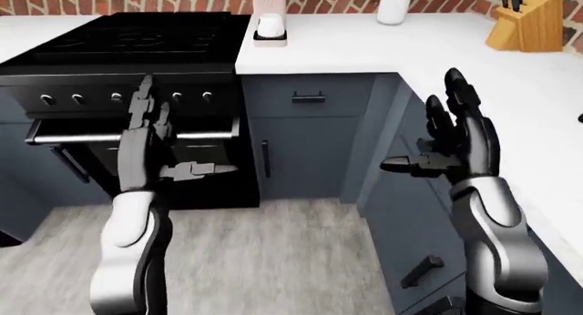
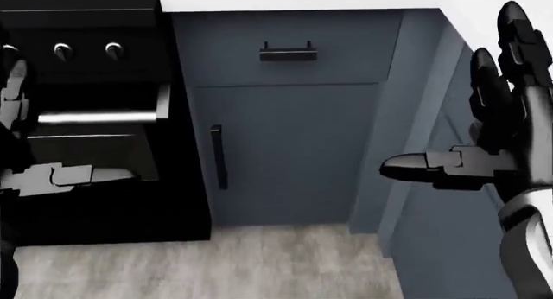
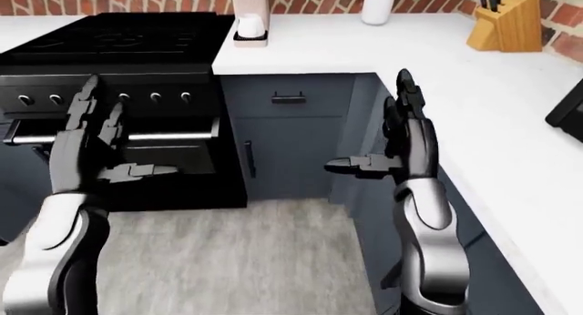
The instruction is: Pick the mug from under the coffee machine dispenser and place it on the counter.
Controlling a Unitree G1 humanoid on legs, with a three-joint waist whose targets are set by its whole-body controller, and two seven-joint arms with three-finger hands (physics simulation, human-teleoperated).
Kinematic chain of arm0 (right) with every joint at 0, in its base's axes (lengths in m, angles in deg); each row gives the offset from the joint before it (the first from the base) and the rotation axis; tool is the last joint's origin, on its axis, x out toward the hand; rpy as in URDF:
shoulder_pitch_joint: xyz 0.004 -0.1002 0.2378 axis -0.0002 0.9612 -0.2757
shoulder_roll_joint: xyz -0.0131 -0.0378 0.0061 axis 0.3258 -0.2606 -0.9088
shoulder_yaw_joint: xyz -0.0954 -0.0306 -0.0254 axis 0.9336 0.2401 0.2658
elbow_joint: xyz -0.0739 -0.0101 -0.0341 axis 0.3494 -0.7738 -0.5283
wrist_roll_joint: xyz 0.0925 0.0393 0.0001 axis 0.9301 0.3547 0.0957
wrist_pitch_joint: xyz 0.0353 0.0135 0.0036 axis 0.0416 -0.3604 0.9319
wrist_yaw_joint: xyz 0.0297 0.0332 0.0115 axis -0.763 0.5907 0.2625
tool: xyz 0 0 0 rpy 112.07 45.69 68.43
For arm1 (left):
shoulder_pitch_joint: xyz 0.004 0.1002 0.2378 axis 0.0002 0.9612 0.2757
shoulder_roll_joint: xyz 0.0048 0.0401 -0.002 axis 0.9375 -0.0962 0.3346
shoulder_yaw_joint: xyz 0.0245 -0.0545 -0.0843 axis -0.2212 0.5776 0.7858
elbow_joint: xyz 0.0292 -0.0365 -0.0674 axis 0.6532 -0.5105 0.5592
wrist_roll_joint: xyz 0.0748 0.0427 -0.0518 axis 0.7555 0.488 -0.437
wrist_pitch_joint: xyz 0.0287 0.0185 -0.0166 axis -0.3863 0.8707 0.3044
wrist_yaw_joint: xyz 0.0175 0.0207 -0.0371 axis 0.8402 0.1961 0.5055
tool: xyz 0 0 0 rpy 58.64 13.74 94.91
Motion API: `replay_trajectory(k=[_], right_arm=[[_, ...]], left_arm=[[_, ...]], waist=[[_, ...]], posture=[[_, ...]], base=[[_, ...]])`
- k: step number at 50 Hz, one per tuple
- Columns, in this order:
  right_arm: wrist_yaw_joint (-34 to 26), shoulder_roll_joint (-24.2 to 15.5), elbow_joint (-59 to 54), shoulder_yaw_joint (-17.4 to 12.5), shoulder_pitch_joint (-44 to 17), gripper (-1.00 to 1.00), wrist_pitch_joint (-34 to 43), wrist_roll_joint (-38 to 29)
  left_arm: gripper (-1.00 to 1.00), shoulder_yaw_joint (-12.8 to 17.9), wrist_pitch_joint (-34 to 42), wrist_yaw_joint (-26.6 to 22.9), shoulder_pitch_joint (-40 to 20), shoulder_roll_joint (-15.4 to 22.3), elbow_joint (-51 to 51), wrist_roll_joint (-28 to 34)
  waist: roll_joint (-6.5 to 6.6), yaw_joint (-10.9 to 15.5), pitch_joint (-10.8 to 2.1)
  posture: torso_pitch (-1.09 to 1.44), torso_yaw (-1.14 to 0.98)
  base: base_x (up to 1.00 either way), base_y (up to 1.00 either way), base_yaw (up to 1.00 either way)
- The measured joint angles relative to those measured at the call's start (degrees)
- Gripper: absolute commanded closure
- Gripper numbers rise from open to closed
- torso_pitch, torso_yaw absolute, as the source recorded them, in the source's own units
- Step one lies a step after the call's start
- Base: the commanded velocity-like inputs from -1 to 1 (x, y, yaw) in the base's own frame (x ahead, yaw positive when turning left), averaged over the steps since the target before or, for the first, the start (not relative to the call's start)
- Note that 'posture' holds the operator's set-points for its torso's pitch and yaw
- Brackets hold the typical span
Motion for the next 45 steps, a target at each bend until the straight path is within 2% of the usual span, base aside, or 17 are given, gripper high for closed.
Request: replay_trajectory(k=[10,15,21,27,32,35,37,39,41,44,45], right_arm=[[3.35,-5.09,1.39,-2.62,-6.00,-1.00,4.86,5.40],[5.27,-8.26,2.26,-4.59,-8.89,-1.00,6.65,8.20],[5.83,-9.20,1.99,-3.63,-9.32,-1.00,6.89,9.06],[5.84,-9.71,2.46,-3.92,-9.92,-1.00,6.58,9.25],[6.44,-10.70,1.59,-4.84,-10.85,-1.00,6.76,9.41],[6.70,-10.91,1.69,-4.62,-11.60,-1.00,6.93,9.55],[6.54,-10.86,2.06,-3.87,-11.73,-1.00,7.03,9.92],[6.27,-11.20,2.33,-3.31,-12.07,-1.00,7.54,10.36],[6.13,-11.73,2.54,-3.60,-12.71,-1.00,8.13,10.75],[6.34,-12.18,2.91,-4.37,-13.14,-1.00,8.18,10.82],[6.46,-12.43,3.05,-4.77,-13.04,-1.00,8.15,10.82]], left_arm=[[-1.00,3.84,7.04,2.75,-6.60,5.61,1.72,-4.49],[-1.00,5.85,7.55,3.87,-8.29,8.27,1.83,-6.50],[-1.00,5.93,7.79,4.68,-7.98,9.28,0.96,-7.78],[-1.00,6.79,7.77,4.82,-7.98,10.10,2.00,-8.35],[-1.00,6.92,8.81,4.89,-9.06,11.08,2.56,-9.54],[-1.00,7.37,9.35,4.99,-9.28,11.86,3.07,-10.17],[-1.00,8.26,9.23,5.21,-9.01,12.20,2.68,-10.13],[-1.00,8.94,9.72,5.69,-8.90,12.46,2.26,-10.05],[-1.00,9.30,10.35,6.09,-9.57,12.95,2.46,-10.29],[-1.00,9.22,9.97,6.26,-10.21,13.37,3.45,-10.70],[-1.00,8.90,9.74,6.26,-10.05,12.93,3.74,-10.84]], waist=[[0.07,0.01,0.89],[0.13,0.13,0.90],[0.25,0.00,1.32],[-0.21,-0.10,1.77],[1.86,-0.68,1.76],[3.56,-0.33,1.86],[2.76,0.08,1.93],[2.60,0.25,1.71],[1.12,0.36,1.61],[-1.87,0.44,1.70],[-1.10,-0.06,1.98]], posture=[[0.00,0.00],[0.00,0.00],[0.00,0.00],[0.00,0.00],[0.00,0.00],[0.00,0.00],[0.00,0.00],[0.00,0.00],[0.00,0.00],[0.00,0.00],[0.00,0.00]], base=[[0.00,0.00,0.00],[0.00,0.00,0.00],[0.06,0.00,0.00],[0.12,0.00,0.00],[0.16,0.00,0.00],[0.20,0.00,0.00],[0.19,0.04,0.00],[0.19,0.16,0.00],[0.20,0.15,0.00],[0.19,0.15,0.00],[0.20,0.16,0.00]])
